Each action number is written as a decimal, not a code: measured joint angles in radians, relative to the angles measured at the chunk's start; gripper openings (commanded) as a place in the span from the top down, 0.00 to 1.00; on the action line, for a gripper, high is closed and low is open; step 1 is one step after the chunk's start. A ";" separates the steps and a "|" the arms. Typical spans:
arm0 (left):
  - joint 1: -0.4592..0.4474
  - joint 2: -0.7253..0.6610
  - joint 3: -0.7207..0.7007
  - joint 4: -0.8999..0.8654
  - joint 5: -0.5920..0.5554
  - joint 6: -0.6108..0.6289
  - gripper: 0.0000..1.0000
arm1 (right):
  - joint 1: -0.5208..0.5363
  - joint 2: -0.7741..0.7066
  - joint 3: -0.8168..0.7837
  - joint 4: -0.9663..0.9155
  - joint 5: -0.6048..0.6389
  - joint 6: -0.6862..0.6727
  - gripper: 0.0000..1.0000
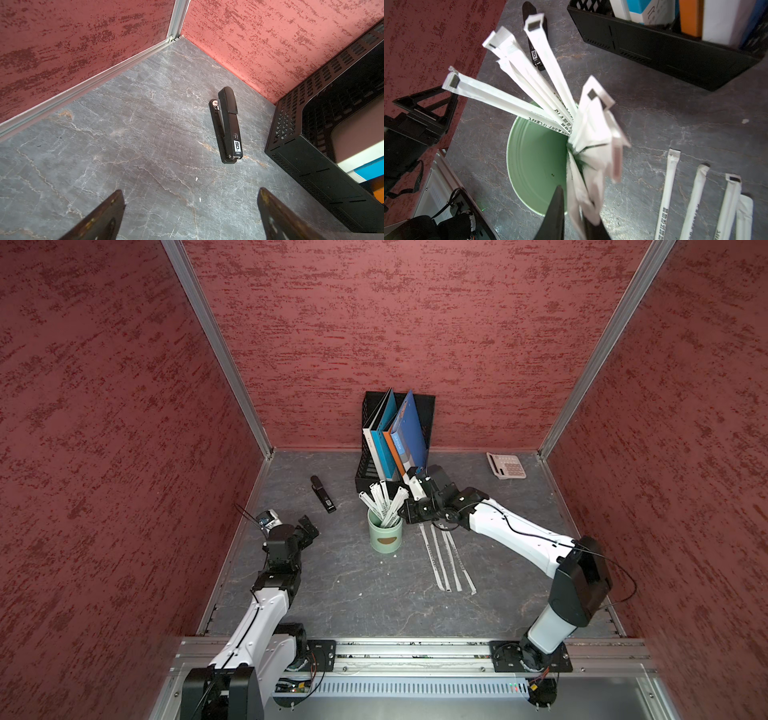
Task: Take the straws out of the storage container
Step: Pick up the straw from the container.
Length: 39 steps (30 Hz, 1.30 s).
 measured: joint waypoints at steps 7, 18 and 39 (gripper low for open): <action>0.000 0.000 0.000 0.000 0.000 0.000 0.00 | 0.000 0.007 0.005 -0.003 0.000 -0.004 0.98; 0.000 0.009 0.004 -0.001 0.005 0.000 0.00 | 0.000 -0.031 0.018 -0.018 -0.023 -0.010 1.00; 0.000 0.014 0.014 -0.009 0.007 0.000 0.01 | -0.012 -0.324 0.247 -0.340 0.064 -0.144 1.00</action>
